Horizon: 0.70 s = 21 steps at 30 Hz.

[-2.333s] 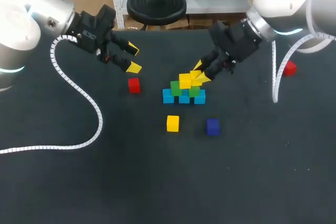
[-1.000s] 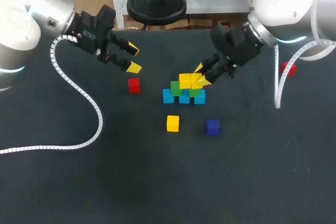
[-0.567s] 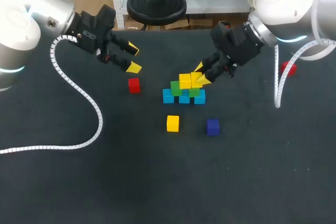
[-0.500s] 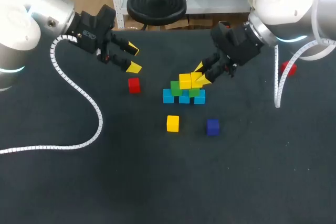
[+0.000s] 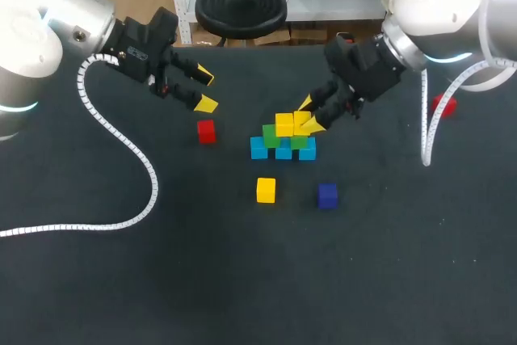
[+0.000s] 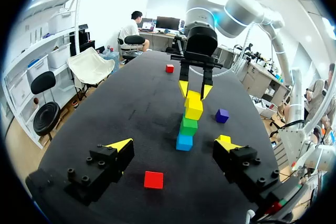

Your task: Place the blue cubes, place green cubes on the blue cubes, place the yellow cubes on the green cubes, then place the red cubes on the yellow cubes, and place purple cube on the red cubes.

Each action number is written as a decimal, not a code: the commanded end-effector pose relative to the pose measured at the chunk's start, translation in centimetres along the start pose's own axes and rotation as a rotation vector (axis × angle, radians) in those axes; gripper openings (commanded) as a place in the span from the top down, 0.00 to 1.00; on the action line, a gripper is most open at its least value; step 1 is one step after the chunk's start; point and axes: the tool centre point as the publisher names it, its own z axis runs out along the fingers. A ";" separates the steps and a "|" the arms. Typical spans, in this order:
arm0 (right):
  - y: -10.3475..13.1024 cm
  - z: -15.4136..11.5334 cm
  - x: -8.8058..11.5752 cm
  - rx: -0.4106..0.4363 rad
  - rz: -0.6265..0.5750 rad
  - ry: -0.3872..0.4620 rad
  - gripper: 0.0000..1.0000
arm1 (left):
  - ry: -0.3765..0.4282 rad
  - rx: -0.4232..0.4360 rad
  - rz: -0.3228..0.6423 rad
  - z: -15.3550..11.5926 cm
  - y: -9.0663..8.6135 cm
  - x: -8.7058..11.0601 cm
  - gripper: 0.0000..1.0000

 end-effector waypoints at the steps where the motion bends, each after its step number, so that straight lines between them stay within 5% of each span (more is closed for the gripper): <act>1: -0.2 0.0 0.0 -0.004 0.002 -0.005 0.07 | 0.003 0.003 -0.001 0.0 0.2 0.0 0.00; 2: -0.2 0.0 0.0 -0.003 0.002 -0.006 0.00 | 0.003 0.003 -0.001 0.0 0.2 0.0 0.00; 21: 0.6 -2.5 0.4 0.049 -0.041 -0.084 0.00 | 0.003 0.003 -0.001 0.0 0.2 0.0 0.00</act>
